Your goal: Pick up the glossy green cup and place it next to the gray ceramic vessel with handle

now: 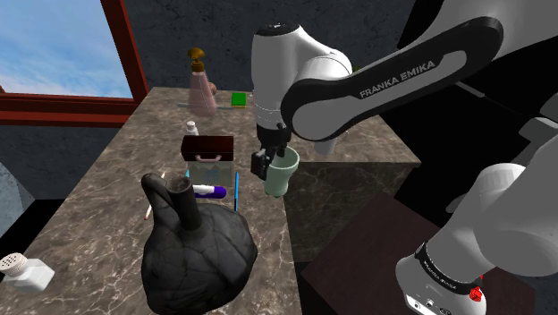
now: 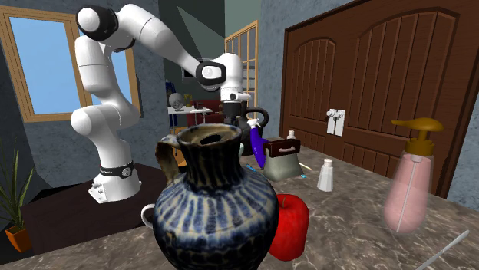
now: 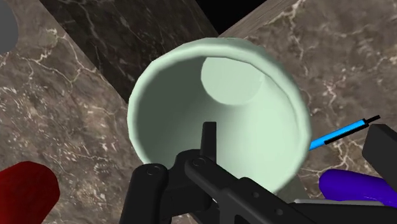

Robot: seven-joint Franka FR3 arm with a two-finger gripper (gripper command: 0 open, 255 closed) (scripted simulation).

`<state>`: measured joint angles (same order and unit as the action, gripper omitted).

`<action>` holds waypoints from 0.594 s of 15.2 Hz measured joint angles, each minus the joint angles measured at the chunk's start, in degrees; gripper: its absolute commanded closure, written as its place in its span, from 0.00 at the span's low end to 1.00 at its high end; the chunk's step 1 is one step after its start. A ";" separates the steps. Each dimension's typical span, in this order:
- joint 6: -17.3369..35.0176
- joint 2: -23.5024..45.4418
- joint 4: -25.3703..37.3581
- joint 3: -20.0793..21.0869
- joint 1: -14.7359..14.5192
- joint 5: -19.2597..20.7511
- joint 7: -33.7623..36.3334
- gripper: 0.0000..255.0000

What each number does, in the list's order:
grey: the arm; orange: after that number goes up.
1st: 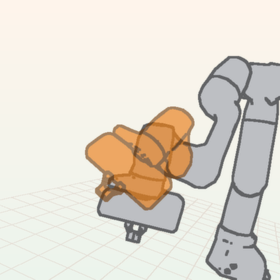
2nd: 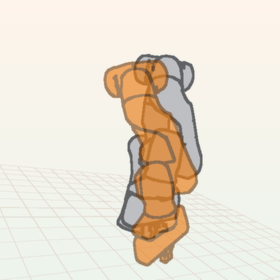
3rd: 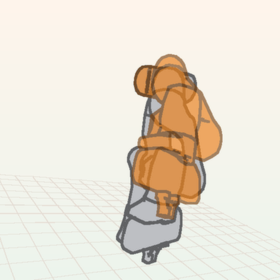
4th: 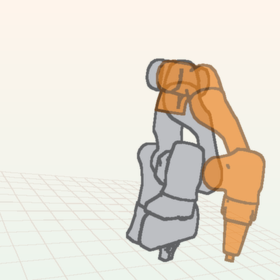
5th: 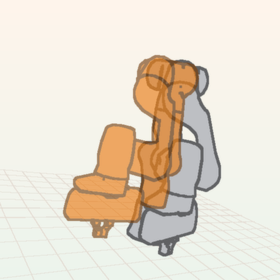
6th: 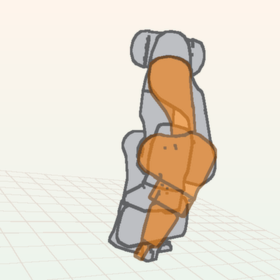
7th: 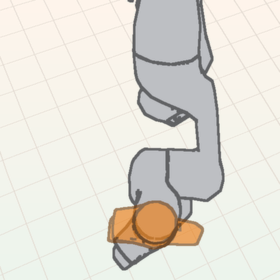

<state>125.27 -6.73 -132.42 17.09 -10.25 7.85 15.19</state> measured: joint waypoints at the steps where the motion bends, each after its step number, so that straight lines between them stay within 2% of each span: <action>1: -1.64 -1.55 0.15 0.14 -0.30 -0.72 -0.23 0.00; 4: -4.66 -2.77 2.06 0.04 -0.41 -1.36 -0.92 0.00; 9: -4.98 -2.85 2.25 0.07 -0.44 -1.42 -0.92 0.00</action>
